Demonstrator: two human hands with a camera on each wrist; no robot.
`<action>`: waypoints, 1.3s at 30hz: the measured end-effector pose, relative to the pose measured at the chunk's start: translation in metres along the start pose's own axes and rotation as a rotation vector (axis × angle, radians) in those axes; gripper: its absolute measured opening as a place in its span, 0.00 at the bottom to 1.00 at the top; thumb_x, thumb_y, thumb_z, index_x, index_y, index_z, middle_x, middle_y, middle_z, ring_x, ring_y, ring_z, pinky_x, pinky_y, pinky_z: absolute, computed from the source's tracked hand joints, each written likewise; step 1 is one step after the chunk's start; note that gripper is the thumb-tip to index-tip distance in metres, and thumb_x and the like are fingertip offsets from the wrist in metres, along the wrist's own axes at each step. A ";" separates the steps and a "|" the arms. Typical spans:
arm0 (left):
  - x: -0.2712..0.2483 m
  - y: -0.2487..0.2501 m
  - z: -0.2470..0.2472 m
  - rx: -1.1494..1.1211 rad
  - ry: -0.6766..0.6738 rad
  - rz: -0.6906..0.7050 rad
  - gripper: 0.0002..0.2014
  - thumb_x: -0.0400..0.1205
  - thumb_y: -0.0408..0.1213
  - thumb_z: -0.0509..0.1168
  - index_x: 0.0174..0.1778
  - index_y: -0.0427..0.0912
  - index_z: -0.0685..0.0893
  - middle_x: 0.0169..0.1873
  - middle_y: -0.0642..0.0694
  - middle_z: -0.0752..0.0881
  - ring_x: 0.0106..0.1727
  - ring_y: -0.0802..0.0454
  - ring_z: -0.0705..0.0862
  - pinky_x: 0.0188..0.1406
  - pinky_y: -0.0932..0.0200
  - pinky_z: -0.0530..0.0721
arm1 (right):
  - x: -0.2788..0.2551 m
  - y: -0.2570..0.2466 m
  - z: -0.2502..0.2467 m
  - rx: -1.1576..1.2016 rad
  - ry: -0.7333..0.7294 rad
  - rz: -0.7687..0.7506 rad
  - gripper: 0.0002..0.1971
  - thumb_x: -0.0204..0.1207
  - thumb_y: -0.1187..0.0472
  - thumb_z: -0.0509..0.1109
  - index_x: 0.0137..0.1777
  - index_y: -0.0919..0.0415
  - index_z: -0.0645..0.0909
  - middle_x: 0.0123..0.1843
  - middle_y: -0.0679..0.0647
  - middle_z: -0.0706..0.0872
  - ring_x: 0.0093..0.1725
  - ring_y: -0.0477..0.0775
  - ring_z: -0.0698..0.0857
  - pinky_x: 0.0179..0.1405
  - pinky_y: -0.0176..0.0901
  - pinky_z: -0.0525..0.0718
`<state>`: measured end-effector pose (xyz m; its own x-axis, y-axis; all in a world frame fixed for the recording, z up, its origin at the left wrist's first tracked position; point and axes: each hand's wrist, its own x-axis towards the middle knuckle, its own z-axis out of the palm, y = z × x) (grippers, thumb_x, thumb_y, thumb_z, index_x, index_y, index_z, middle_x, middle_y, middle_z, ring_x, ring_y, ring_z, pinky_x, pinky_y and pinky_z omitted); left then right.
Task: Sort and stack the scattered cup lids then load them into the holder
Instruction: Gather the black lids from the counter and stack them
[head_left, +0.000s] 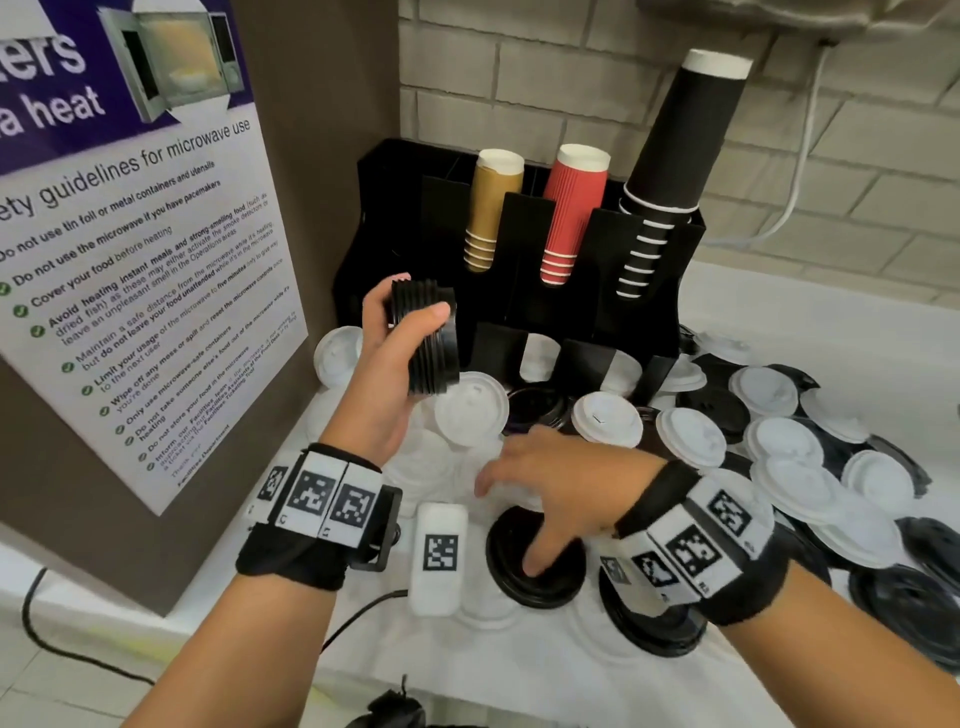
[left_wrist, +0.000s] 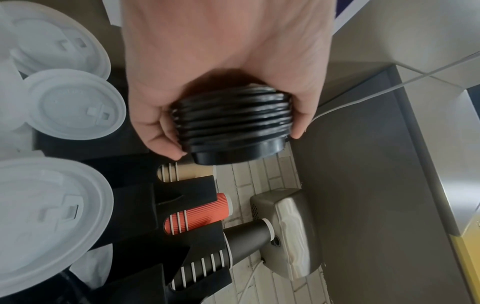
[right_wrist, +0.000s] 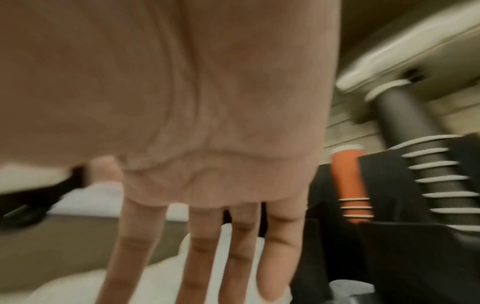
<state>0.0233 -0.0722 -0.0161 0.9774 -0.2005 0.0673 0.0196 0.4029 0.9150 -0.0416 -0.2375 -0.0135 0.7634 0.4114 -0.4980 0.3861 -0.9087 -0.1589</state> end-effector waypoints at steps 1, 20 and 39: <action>-0.001 0.000 0.000 0.003 -0.004 0.004 0.25 0.71 0.46 0.67 0.66 0.58 0.73 0.51 0.52 0.82 0.47 0.56 0.84 0.39 0.55 0.84 | 0.000 -0.004 0.005 -0.105 -0.035 -0.023 0.42 0.60 0.46 0.82 0.73 0.40 0.66 0.64 0.49 0.72 0.64 0.55 0.67 0.57 0.51 0.73; 0.001 0.001 -0.007 0.038 0.033 0.023 0.20 0.72 0.47 0.68 0.61 0.58 0.76 0.44 0.57 0.84 0.40 0.60 0.85 0.35 0.59 0.84 | 0.009 -0.003 0.009 -0.082 0.237 -0.158 0.39 0.62 0.48 0.78 0.72 0.44 0.64 0.63 0.47 0.75 0.64 0.51 0.69 0.61 0.55 0.66; -0.005 -0.002 0.010 -0.008 -0.231 -0.126 0.28 0.67 0.50 0.73 0.66 0.59 0.79 0.62 0.44 0.84 0.56 0.45 0.87 0.38 0.51 0.87 | 0.003 0.017 -0.025 1.054 0.756 -0.301 0.35 0.66 0.69 0.72 0.69 0.40 0.70 0.63 0.54 0.77 0.60 0.51 0.83 0.54 0.48 0.86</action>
<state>0.0165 -0.0811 -0.0139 0.8933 -0.4474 0.0431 0.1403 0.3686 0.9189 -0.0194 -0.2499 0.0036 0.9498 0.2308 0.2113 0.2686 -0.2549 -0.9289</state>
